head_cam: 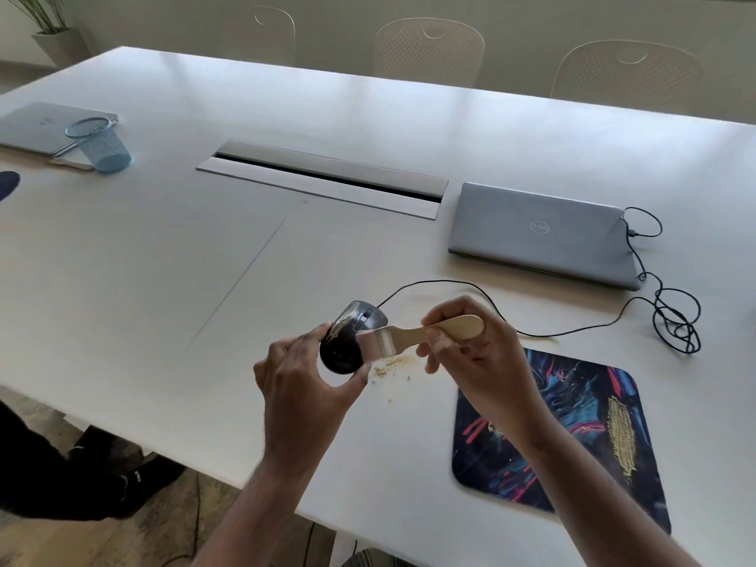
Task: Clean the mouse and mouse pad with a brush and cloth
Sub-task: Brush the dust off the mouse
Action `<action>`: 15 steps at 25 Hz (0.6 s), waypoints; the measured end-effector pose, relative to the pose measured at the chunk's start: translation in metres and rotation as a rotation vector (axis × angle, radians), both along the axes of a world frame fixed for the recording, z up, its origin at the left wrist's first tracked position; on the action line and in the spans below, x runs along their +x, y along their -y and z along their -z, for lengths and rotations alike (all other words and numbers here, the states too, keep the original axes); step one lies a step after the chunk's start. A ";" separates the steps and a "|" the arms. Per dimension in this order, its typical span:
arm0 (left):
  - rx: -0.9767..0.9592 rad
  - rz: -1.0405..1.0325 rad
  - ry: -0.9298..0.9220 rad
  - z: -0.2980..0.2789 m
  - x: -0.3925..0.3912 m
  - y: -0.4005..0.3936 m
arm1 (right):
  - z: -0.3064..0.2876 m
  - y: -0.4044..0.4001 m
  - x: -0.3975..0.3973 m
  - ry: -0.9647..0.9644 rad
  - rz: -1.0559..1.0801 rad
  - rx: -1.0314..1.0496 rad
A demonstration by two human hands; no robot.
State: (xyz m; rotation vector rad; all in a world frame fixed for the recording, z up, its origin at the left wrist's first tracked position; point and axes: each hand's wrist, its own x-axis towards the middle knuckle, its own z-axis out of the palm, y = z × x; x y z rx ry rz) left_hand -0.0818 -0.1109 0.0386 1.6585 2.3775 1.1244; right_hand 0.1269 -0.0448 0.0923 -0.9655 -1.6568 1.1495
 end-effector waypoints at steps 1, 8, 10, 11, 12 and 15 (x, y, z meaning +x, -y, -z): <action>0.005 -0.012 -0.006 0.000 0.001 -0.002 | -0.002 0.004 -0.004 -0.005 -0.046 -0.010; -0.013 0.008 -0.007 0.000 -0.001 -0.002 | 0.002 0.006 -0.022 0.090 0.036 0.018; -0.006 0.022 -0.016 0.000 -0.002 -0.001 | 0.000 0.001 -0.021 0.071 0.084 0.002; -0.002 0.026 -0.019 0.000 -0.002 0.000 | 0.001 -0.001 -0.019 0.063 0.108 -0.002; 0.003 0.027 -0.020 0.001 -0.003 0.000 | 0.002 -0.004 -0.018 0.063 0.133 -0.006; 0.012 0.018 -0.024 0.002 -0.004 0.001 | 0.009 -0.011 -0.009 0.154 0.196 -0.004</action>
